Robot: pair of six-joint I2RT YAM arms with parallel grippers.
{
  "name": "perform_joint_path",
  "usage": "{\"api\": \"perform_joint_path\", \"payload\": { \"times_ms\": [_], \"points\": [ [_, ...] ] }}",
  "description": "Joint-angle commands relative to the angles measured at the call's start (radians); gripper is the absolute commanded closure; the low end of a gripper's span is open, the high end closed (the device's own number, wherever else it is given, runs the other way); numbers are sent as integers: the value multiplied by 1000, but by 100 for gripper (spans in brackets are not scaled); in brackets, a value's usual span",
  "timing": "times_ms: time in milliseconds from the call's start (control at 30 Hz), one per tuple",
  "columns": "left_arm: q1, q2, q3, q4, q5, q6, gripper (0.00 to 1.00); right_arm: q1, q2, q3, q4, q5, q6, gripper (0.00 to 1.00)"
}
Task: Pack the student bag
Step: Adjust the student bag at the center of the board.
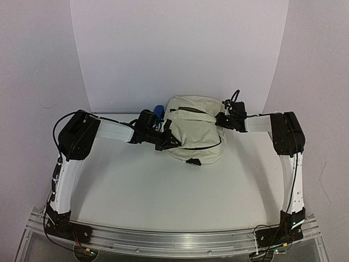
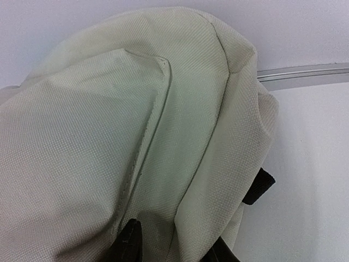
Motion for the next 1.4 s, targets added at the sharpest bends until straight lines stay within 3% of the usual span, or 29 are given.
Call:
{"api": "perform_joint_path", "payload": {
  "times_ms": [0,167,300,500,667,833,1033,1367],
  "points": [
    [-68,-92,-55,79,50,-27,100,65,44,90,56,-184,-41,66],
    [-83,-130,-94,107,39,-43,100,98,68,132,53,-167,-26,67],
    [-81,-170,-55,-11,-17,37,94,102,17,87,51,35,64,72],
    [-29,-262,-11,-251,-187,216,41,63,-119,-54,52,175,145,82],
    [93,-313,-23,-317,-223,339,16,42,-161,-113,52,199,125,88],
    [204,-266,55,-391,-339,512,12,31,-193,-166,52,213,134,92],
    [321,-97,214,-398,-397,668,12,30,-233,-210,52,186,145,93],
    [347,207,595,-506,-446,895,11,31,-277,-259,57,154,171,94]
  ]
}}
